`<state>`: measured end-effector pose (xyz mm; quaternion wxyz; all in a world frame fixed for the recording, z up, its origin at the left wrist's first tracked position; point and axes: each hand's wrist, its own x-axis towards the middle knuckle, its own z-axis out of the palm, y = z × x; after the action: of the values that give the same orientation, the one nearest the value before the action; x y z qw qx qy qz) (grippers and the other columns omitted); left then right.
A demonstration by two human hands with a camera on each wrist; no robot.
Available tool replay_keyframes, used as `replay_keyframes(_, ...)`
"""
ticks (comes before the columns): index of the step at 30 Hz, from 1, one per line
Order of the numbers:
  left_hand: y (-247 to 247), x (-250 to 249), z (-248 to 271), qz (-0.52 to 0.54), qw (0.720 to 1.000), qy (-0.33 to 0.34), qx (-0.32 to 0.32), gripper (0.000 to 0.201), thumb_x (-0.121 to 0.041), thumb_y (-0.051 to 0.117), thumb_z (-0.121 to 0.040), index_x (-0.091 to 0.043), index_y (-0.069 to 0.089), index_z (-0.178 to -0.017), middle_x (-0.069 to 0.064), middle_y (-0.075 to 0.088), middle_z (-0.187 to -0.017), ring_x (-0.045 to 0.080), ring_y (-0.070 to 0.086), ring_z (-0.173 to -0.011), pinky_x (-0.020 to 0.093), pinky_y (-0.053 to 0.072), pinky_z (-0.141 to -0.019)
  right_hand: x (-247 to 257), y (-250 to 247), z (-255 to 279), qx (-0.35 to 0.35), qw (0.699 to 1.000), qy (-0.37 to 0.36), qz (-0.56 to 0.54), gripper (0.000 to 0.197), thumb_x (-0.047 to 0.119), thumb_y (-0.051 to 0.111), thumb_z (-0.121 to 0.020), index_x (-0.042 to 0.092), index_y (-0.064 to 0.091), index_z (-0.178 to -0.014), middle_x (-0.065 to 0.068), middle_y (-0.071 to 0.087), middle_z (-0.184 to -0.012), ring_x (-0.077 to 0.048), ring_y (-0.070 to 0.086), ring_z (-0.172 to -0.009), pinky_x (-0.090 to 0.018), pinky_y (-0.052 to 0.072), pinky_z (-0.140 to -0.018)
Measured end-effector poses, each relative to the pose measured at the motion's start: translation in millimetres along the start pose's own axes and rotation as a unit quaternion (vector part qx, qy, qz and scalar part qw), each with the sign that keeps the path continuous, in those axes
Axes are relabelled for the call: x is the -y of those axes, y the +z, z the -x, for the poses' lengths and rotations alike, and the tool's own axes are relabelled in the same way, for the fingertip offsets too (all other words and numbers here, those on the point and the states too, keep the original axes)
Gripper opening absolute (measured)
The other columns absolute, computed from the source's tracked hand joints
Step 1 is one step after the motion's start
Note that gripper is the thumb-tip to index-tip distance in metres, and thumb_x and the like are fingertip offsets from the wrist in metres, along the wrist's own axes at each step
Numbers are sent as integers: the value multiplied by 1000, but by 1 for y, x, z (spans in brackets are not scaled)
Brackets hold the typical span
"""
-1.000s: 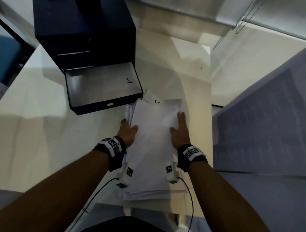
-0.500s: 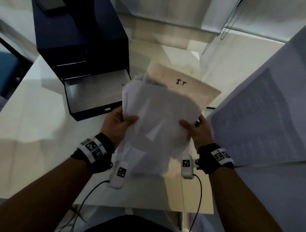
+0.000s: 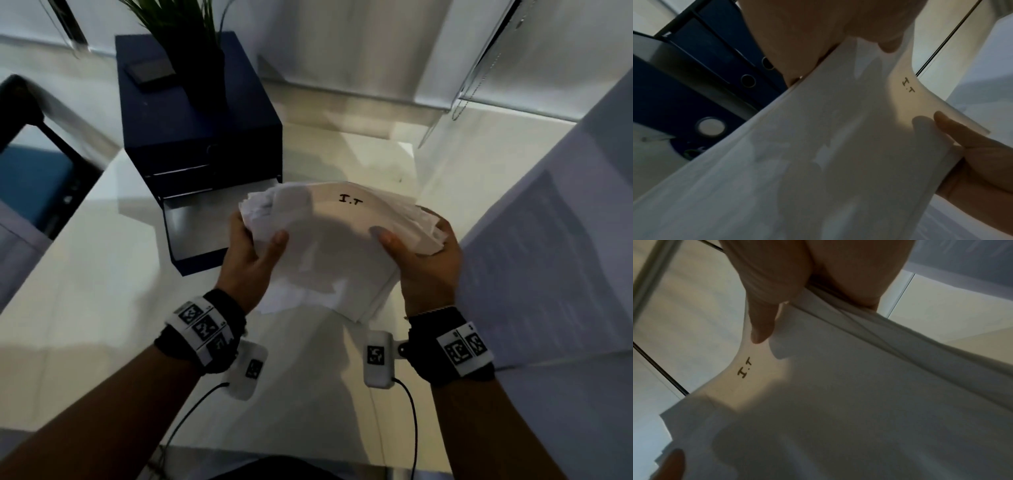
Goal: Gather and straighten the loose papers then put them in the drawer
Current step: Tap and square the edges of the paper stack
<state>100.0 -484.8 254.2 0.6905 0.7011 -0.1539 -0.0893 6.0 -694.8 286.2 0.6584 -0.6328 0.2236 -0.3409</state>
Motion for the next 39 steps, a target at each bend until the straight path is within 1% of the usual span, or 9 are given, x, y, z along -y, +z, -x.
replay_keyframes(5, 16, -26, -5, 57, 993, 73, -80, 79, -67, 60, -74, -15, 35, -129, -6, 53, -106, 2, 63, -85, 22, 54, -70, 12, 4, -1, -8, 999, -53, -6, 35, 0, 77, -76, -1, 61, -108, 3, 69, -87, -2, 68, -77, -16, 53, -69)
replay_keyframes(10, 28, -44, -23, 66, 978, 53, -192, 52, -58, 60, -77, -17, 55, -109, -10, 58, -87, -2, 58, -71, 19, 49, -66, 14, 11, -1, -25, 996, -81, 3, 22, 7, 76, -79, -4, 66, -95, 13, 68, -68, 0, 62, -64, -15, 50, -60)
replay_keyframes(15, 30, -44, -38, 41, 968, 41, -244, 25, -26, 67, -84, -6, 63, -99, -11, 59, -74, -6, 55, -57, 13, 44, -56, 11, 12, 0, -33, 995, -85, 49, 14, 4, 73, -83, 0, 69, -95, -6, 66, -77, -6, 62, -66, -17, 50, -60)
replay_keyframes(21, 20, -34, -30, 26, 974, 89, -207, 17, -13, 52, -93, -5, 58, -108, -8, 58, -86, -4, 56, -71, 14, 45, -65, 12, 17, 3, -28, 995, -95, 24, 15, 19, 69, -87, 6, 69, -95, -17, 71, -87, -21, 71, -81, -23, 55, -65)
replay_keyframes(25, 22, -36, -34, 17, 969, 90, -228, 14, -12, 54, -93, -2, 62, -99, -8, 59, -82, -6, 55, -68, 11, 43, -62, 11, 20, -2, -72, 991, -95, 57, 9, 9, 65, -89, 13, 70, -82, 11, 65, -63, -2, 59, -61, -15, 45, -56)
replay_keyframes(27, 20, -36, -36, 22, 969, 85, -229, 16, -12, 51, -93, -2, 63, -95, -7, 59, -80, -4, 55, -70, 13, 43, -63, 9, 17, -4, -95, 991, -85, 40, 13, 4, 59, -87, 9, 68, -80, 14, 61, -57, -1, 54, -58, -15, 43, -56)
replay_keyframes(33, 22, -36, -40, 14, 970, 77, -228, 12, -18, 57, -90, -8, 62, -93, -9, 58, -77, -2, 54, -65, 17, 46, -59, 12, 23, -3, -85, 991, -100, 38, 12, 13, 63, -92, 2, 68, -94, -1, 68, -76, -10, 65, -73, -22, 51, -64)
replay_keyframes(36, 17, -34, -40, 40, 972, 90, -215, 13, -14, 55, -91, -7, 57, -102, -8, 56, -82, -5, 53, -67, 12, 43, -62, 10, 19, 0, -99, 992, -67, -26, 24, 16, 55, -95, 4, 54, -116, 11, 72, -78, -2, 66, -78, -17, 51, -72)
replay_keyframes(39, 5, -29, -34, 12, 988, 113, -105, 36, -13, 67, -87, -9, 46, -116, -6, 57, -92, -6, 59, -78, 12, 48, -71, 3, 9, 6, -8, 998, -15, -65, 64, 12, 76, -75, 17, 40, -128, -2, 69, -101, -10, 69, -93, -23, 55, -79)
